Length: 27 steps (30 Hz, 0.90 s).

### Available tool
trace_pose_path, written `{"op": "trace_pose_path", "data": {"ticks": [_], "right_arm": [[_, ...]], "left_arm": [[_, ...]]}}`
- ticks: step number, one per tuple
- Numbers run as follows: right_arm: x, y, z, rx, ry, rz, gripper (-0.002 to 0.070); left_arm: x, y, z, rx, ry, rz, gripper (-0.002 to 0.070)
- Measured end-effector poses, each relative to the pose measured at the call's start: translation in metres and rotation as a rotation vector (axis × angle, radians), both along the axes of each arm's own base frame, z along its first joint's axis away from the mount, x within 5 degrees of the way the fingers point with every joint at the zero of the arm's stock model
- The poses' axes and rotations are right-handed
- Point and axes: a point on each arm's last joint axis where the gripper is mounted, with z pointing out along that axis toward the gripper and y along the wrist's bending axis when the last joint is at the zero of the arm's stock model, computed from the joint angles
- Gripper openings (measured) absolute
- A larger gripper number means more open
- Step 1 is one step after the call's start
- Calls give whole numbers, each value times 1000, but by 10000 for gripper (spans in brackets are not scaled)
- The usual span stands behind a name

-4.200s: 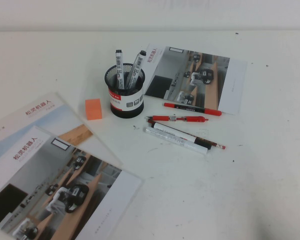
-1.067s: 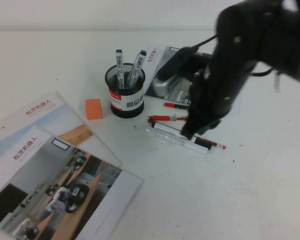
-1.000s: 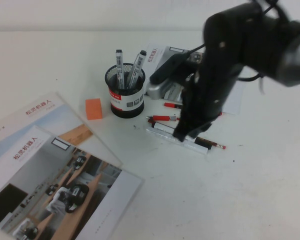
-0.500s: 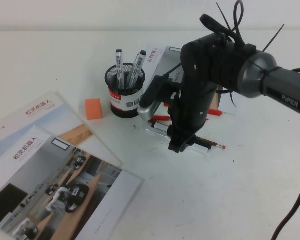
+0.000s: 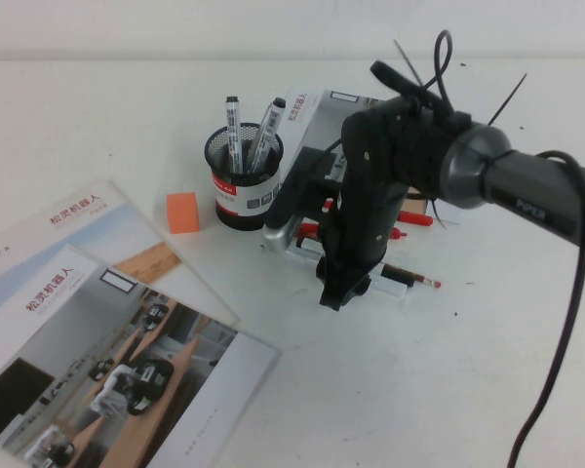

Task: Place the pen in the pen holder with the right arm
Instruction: Pick up the pen on the table

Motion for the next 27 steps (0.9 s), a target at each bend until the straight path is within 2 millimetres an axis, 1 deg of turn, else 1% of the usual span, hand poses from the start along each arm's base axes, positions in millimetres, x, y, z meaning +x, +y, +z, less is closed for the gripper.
{"op": "trace_pose_path", "data": {"ticks": [2, 4, 11, 14, 17, 22, 25, 27], "right_arm": [[2, 1, -8, -4, -1, 1, 282], [4, 2, -10, 0, -14, 1, 282], [8, 3, -9, 5, -53, 4, 282], [10, 2, -8, -4, -62, -24, 282], [14, 2, 0, -19, -79, -56, 282], [23, 4, 21, -5, -144, -71, 282], [24, 5, 25, 7, -153, -74, 282], [29, -2, 25, 16, -145, -97, 282]], "left_arm": [[0, 0, 0, 0, 0, 0, -1], [0, 0, 0, 0, 0, 0, -1], [0, 0, 0, 0, 0, 0, -1], [0, 0, 0, 0, 0, 0, -1], [0, 0, 0, 0, 0, 0, -1], [0, 0, 0, 0, 0, 0, -1], [0, 0, 0, 0, 0, 0, -1], [0, 0, 0, 0, 0, 0, -1]]}}
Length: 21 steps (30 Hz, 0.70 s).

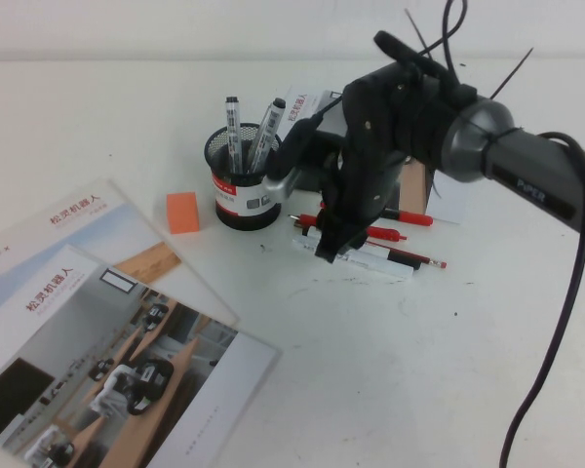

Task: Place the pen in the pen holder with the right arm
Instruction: Pick up the pen on the table

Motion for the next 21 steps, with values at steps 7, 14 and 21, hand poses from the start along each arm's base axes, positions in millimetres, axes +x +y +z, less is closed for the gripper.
{"op": "trace_pose_path", "data": {"ticks": [7, 14, 21], "right_arm": [[11, -18, 0, 28, 13, -53, 282], [8, -13, 0, 97, 55, 52, 282], [6, -11, -3, 100, 74, 98, 282]], "left_arm": [[0, 0, 0, 0, 0, 0, -1], [0, 0, 0, 0, 0, 0, -1], [0, 0, 0, 0, 0, 0, -1]]}}
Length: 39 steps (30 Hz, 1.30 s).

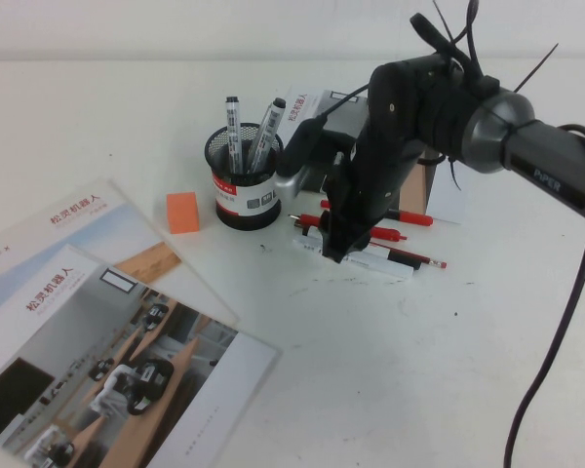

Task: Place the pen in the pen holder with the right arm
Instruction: Pick up the pen on the table, then place the pen onto the pen holder

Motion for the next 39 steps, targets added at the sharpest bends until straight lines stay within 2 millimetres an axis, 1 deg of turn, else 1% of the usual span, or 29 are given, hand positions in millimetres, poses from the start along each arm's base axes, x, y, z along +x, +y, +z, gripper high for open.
{"op": "trace_pose_path", "data": {"ticks": [7, 18, 20, 22, 23, 28, 30, 32, 36, 38, 39], "right_arm": [[5, 1, -31, -48, 47, 10, 286], [6, 1, -31, -54, 35, 11, 279], [6, 1, -32, -57, 41, 12, 244], [6, 1, -33, -54, 44, 12, 169], [6, 1, -33, -53, 45, 11, 115], [6, 2, -31, -35, 49, -21, 116], [5, 3, -24, -4, 46, -37, 116], [1, 5, -5, 58, 29, -53, 116], [-9, 4, 57, 249, -66, -88, 116], [-14, -3, 90, 372, -118, -114, 116], [-16, -6, 102, 428, -137, -122, 116]], "left_arm": [[0, 0, 0, 0, 0, 0, -1], [0, 0, 0, 0, 0, 0, -1], [0, 0, 0, 0, 0, 0, -1], [0, 0, 0, 0, 0, 0, -1], [0, 0, 0, 0, 0, 0, -1], [0, 0, 0, 0, 0, 0, -1], [0, 0, 0, 0, 0, 0, -1], [0, 0, 0, 0, 0, 0, -1], [0, 0, 0, 0, 0, 0, -1], [0, 0, 0, 0, 0, 0, -1], [0, 0, 0, 0, 0, 0, -1]]}}
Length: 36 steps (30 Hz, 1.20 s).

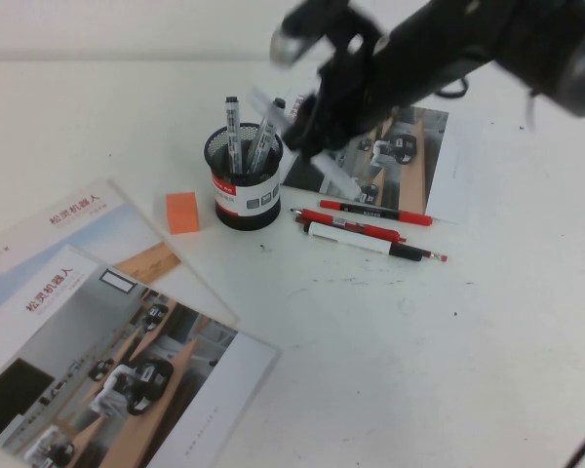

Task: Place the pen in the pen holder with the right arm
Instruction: Place the pen onto the pen holder

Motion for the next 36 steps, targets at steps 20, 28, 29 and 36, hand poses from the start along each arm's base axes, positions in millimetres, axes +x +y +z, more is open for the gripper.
{"op": "trace_pose_path", "data": {"ticks": [20, 28, 29, 36], "right_arm": [[-101, 1, -1, 262, -518, 92, 116], [-100, 4, 2, 285, -523, 117, 116], [-100, 4, 2, 285, -523, 117, 116], [-100, 5, 2, 287, -522, 117, 116]], "left_arm": [[0, 0, 0, 0, 0, 0, -1], [0, 0, 0, 0, 0, 0, -1], [0, 0, 0, 0, 0, 0, -1], [0, 0, 0, 0, 0, 0, -1]]}}
